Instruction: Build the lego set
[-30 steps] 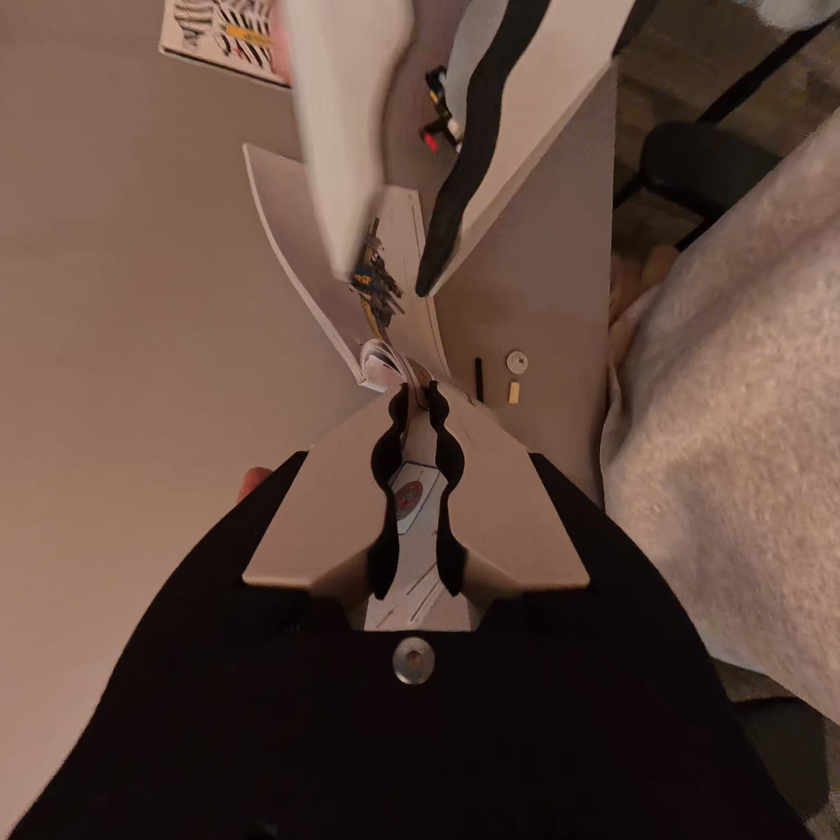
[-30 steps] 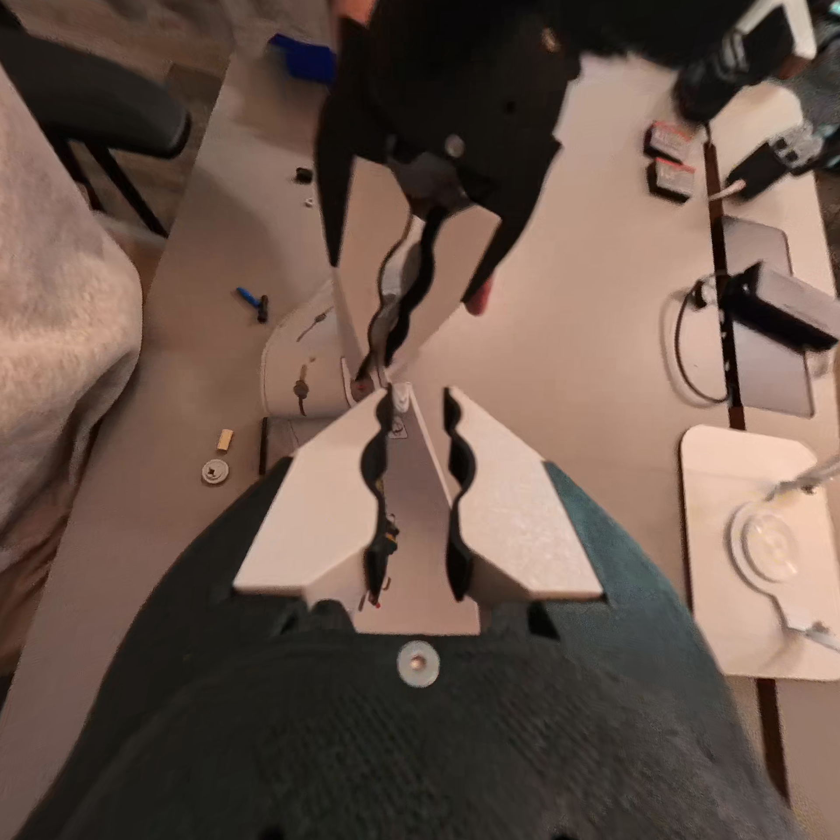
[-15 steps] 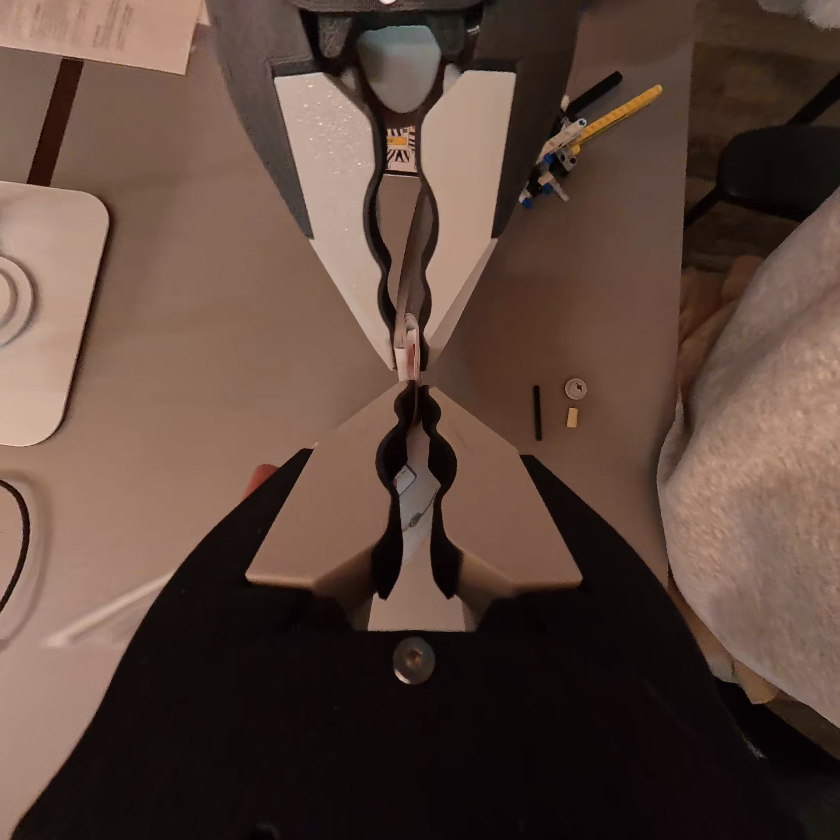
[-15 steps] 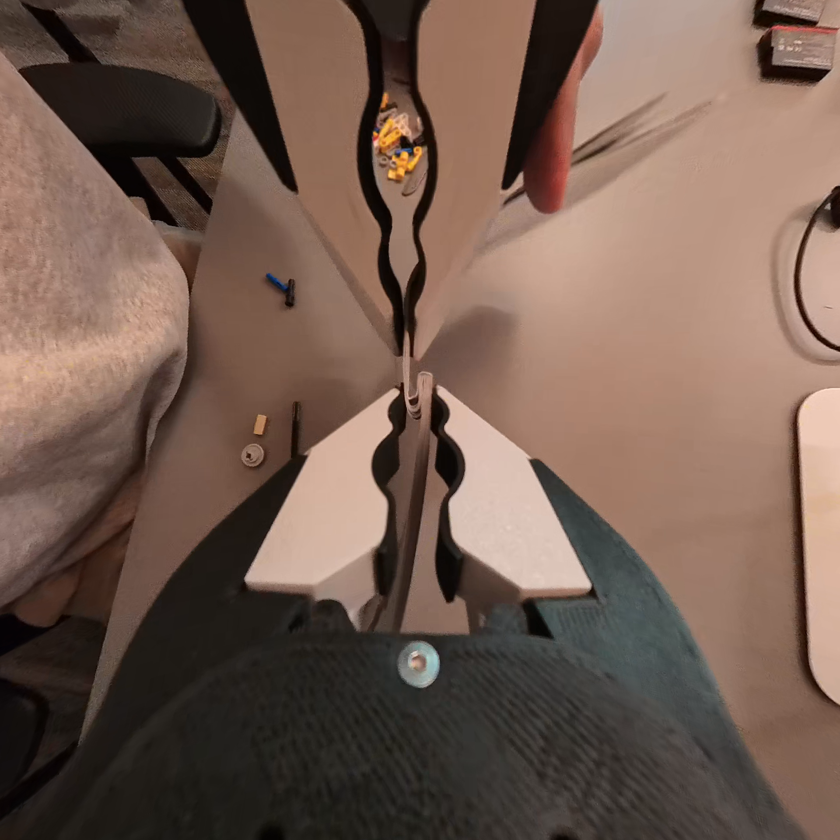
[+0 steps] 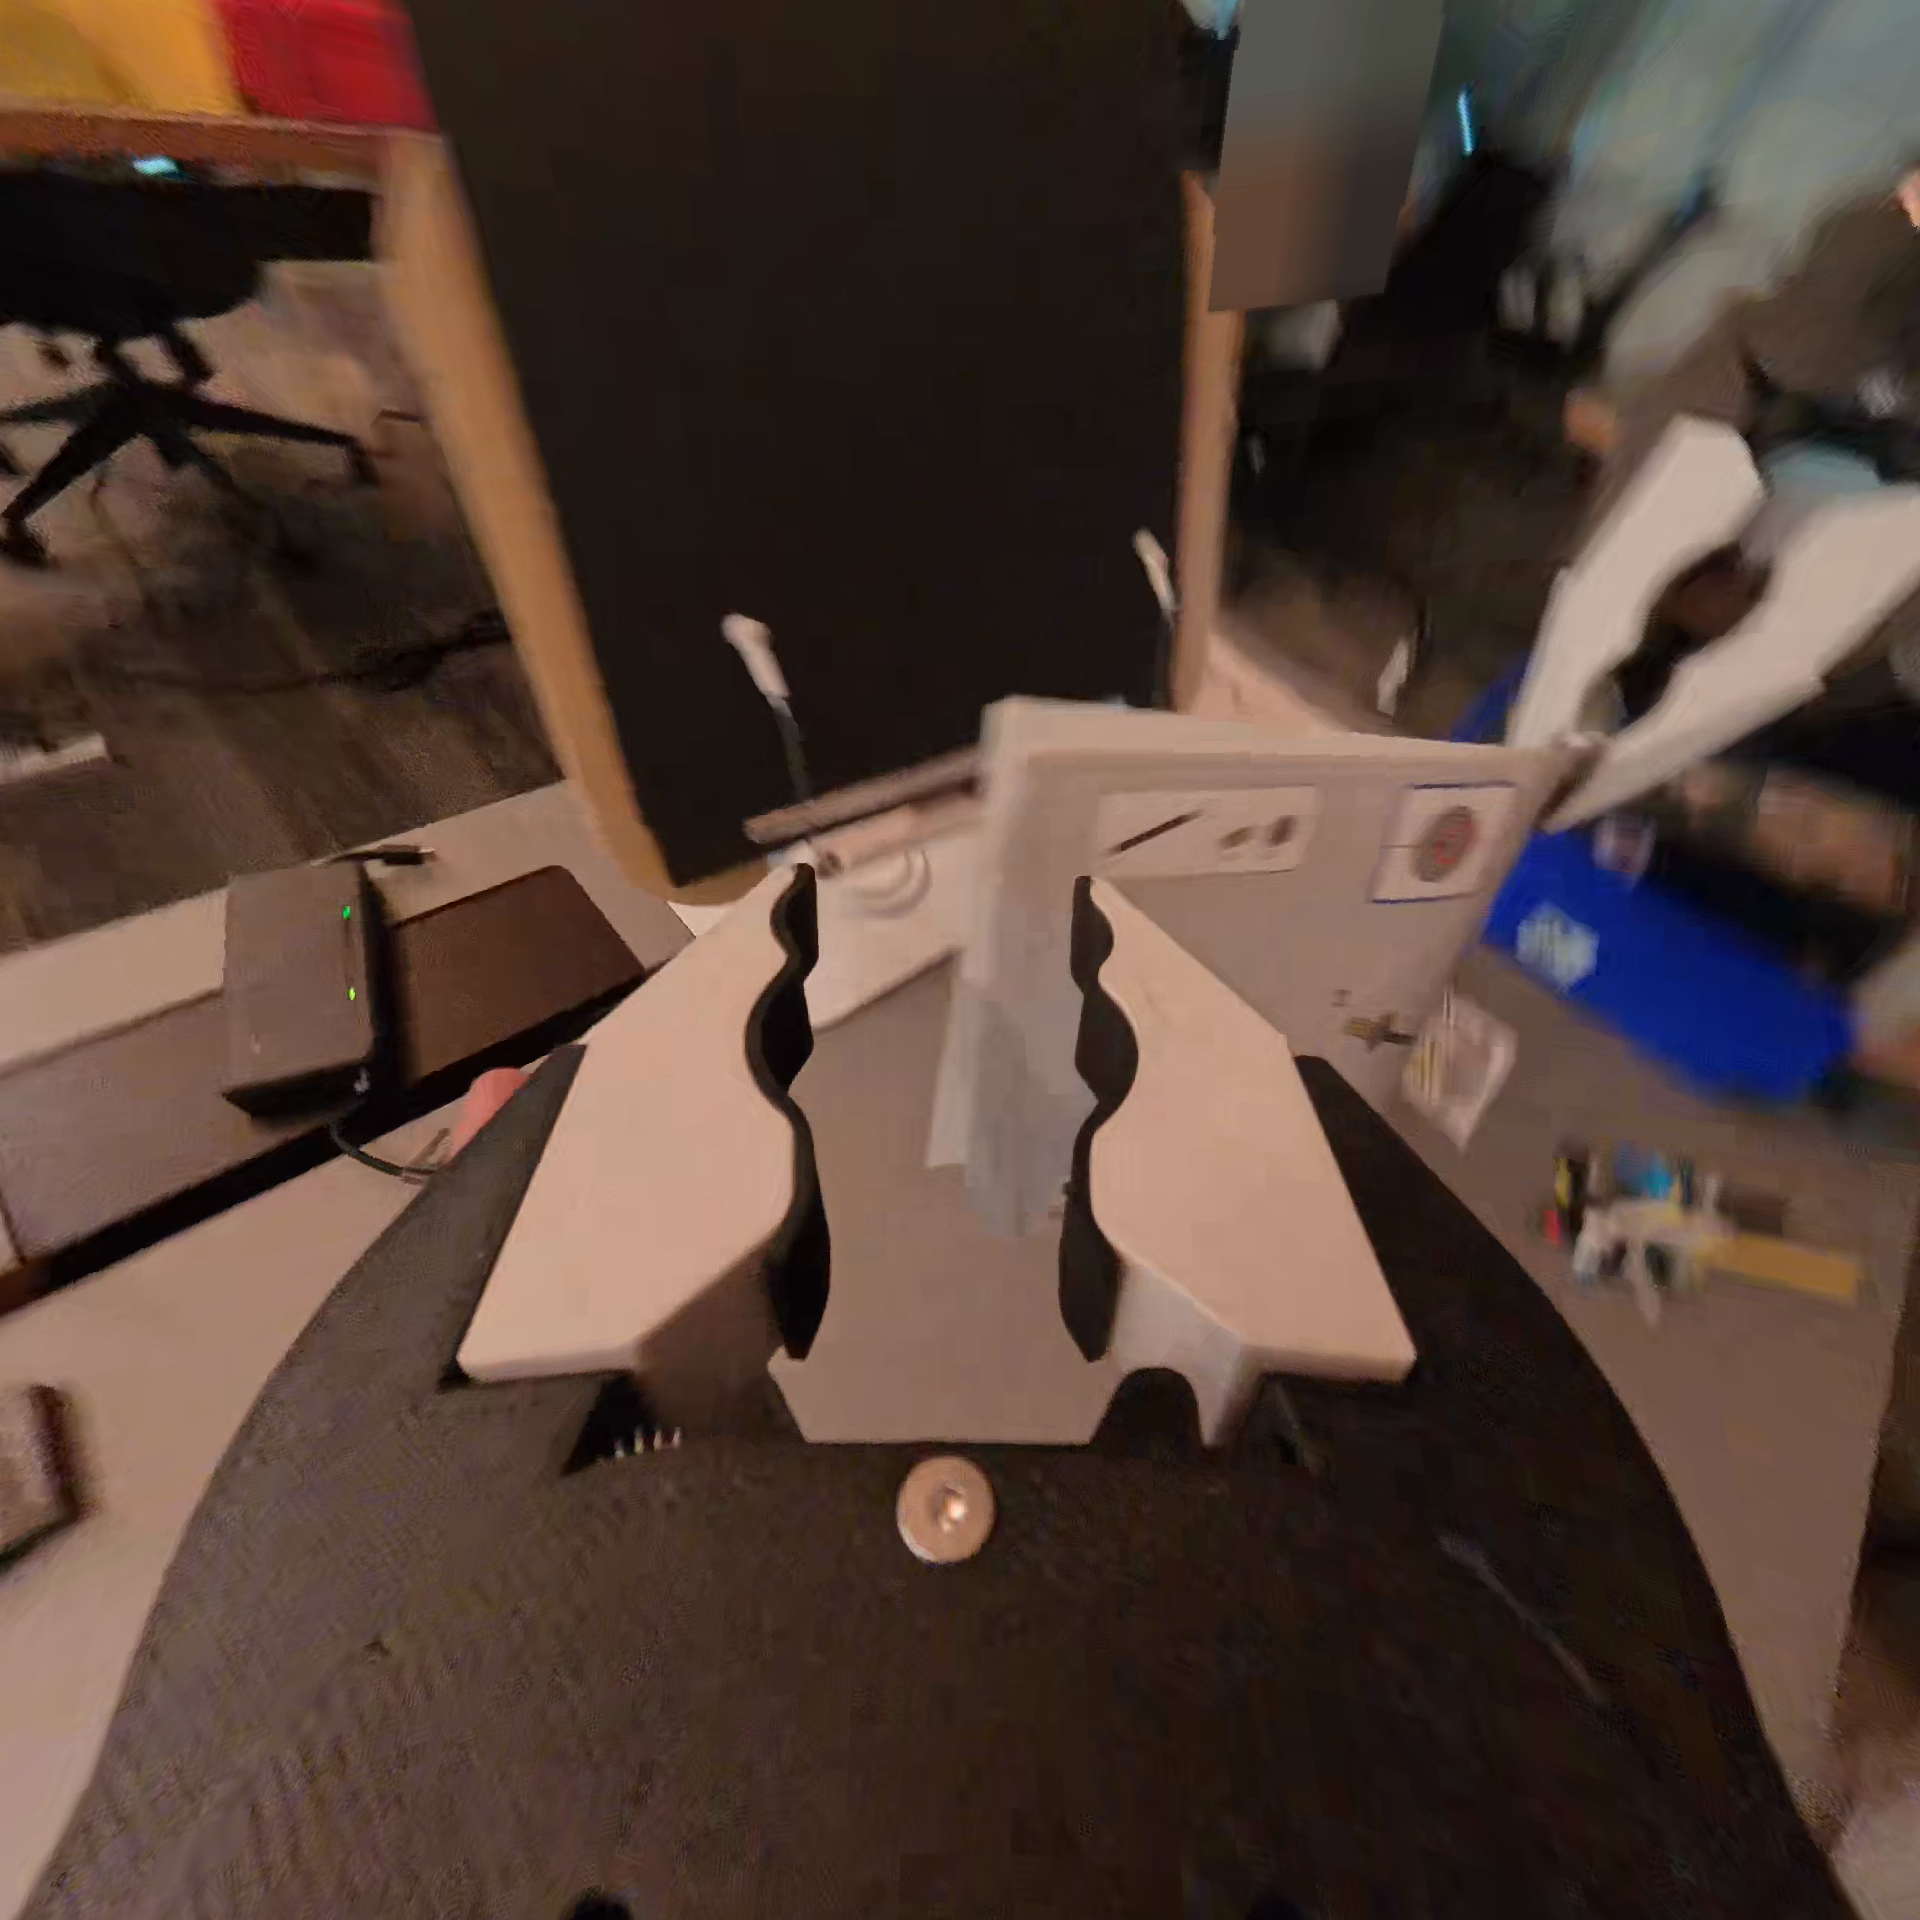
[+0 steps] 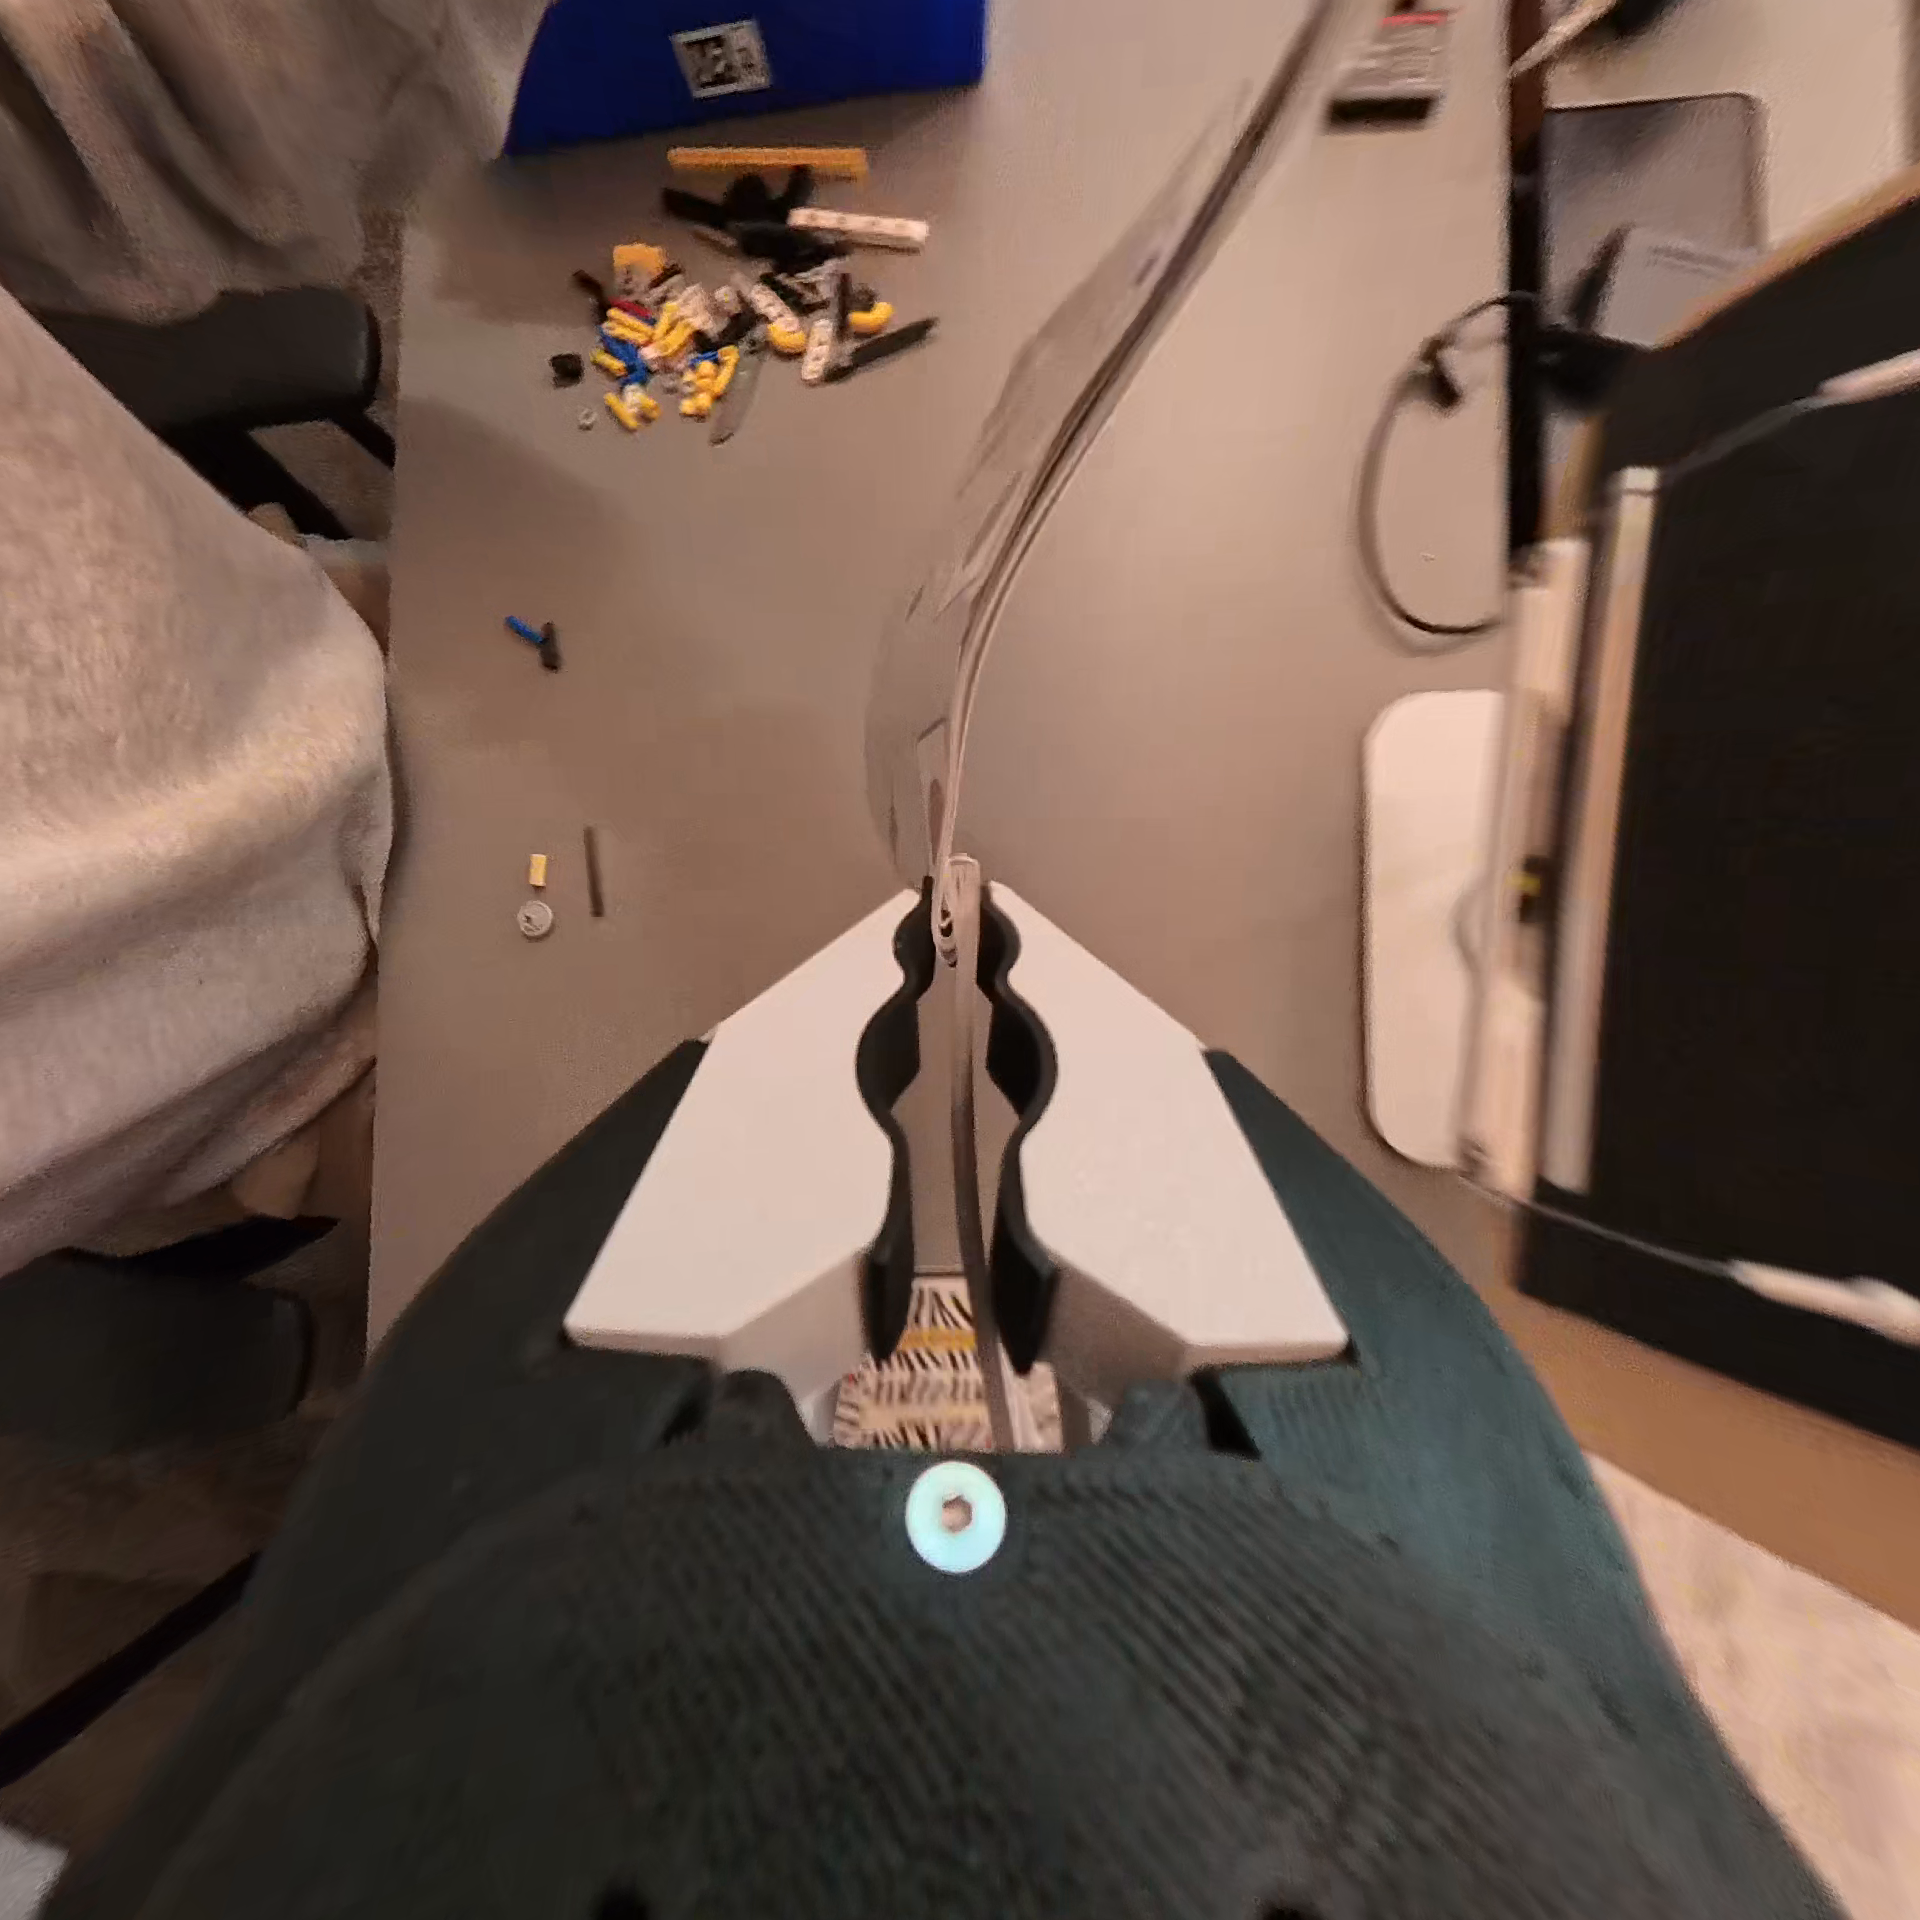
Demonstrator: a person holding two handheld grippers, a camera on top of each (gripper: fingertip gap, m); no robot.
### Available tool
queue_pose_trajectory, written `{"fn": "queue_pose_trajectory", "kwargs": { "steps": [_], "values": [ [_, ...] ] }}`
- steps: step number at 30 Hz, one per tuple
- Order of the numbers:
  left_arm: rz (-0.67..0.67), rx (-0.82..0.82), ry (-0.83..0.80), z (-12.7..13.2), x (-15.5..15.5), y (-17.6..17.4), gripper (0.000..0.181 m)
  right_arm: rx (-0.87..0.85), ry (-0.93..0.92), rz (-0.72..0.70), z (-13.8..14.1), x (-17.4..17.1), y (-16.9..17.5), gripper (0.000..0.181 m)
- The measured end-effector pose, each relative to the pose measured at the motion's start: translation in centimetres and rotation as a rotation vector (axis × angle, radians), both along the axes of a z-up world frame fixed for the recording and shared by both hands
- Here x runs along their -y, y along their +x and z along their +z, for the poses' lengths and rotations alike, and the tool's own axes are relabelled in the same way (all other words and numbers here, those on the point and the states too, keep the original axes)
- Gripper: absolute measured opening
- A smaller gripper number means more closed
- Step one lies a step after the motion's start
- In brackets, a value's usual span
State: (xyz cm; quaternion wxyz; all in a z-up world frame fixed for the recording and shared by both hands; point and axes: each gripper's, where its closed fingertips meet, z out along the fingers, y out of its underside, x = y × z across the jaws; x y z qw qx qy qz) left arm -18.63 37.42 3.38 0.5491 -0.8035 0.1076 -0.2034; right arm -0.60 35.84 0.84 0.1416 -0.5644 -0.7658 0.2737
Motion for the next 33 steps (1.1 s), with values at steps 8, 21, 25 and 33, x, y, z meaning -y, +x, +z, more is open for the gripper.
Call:
{"fn": "queue_pose_trajectory", "kwargs": {
  "steps": [8,21,25,33],
  "values": [
    [0.221,0.168,-0.024,-5.4,-8.5,-0.1,0.051,0.135,0.087,-0.153,9.0,-14.0,-1.1,0.005],
    [0.345,-0.05,-0.026,-7.4,-15.5,1.1,0.015,0.269,0.192,-0.102,8.5,-20.3,-8.8,0.005],
    [0.311,-0.025,0.014,-7.3,-15.6,1.8,0.03,0.243,0.162,-0.125,8.7,-21.0,-9.3,0.005],
    [0.342,-0.043,0.036,-7.4,-15.3,1.1,0.001,0.235,0.111,-0.181,8.7,-21.8,-9.4,0.005]
  ]
}}
